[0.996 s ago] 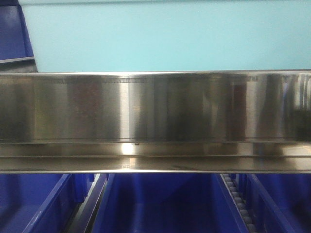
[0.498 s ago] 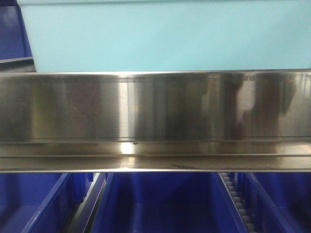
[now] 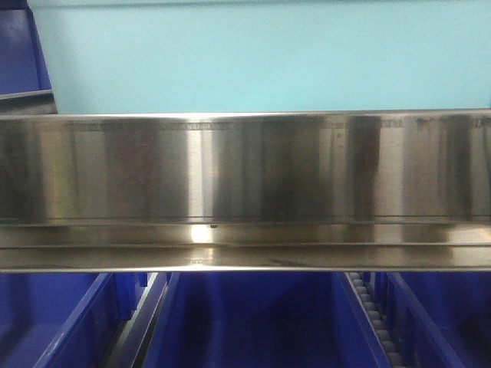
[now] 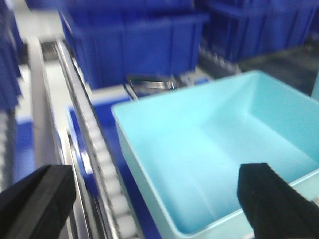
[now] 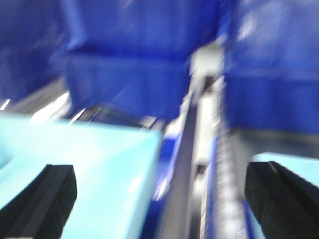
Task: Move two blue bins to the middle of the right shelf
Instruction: 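Close both grippers on opposite side walls of the teal bin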
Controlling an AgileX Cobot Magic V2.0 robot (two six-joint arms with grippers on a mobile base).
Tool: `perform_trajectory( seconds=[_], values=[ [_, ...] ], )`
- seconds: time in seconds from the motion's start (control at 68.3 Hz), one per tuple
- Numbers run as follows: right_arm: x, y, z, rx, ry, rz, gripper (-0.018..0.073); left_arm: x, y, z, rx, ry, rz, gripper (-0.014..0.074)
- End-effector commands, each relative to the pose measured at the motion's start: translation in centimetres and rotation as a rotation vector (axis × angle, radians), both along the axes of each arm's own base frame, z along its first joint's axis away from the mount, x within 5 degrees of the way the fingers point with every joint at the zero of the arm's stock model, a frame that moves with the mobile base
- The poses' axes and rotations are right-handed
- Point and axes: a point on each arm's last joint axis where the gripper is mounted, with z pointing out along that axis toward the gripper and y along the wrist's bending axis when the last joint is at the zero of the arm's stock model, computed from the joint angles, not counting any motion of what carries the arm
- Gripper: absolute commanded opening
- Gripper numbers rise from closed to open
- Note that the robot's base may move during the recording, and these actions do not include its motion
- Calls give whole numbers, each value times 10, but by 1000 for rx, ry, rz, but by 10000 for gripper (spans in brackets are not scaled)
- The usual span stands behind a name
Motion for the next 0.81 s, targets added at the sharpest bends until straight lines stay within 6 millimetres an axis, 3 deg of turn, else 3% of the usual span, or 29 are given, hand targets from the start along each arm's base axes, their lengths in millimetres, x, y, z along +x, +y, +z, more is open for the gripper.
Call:
perform_trajectory(
  seconds=[0.0, 0.234, 0.395, 0.791],
  values=[
    [17, 11, 7, -36, 111, 42, 569, 24, -17, 3, 24, 135, 9, 545],
    [70, 25, 24, -125, 429, -1, 569, 86, -49, -3, 121, 349, 82, 536],
    [103, 33, 20, -146, 542, -41, 569, 124, -54, -29, 168, 471, 143, 536],
    [166, 58, -41, -149, 728, -13, 569, 164, -76, -88, 256, 659, 144, 536]
  ],
)
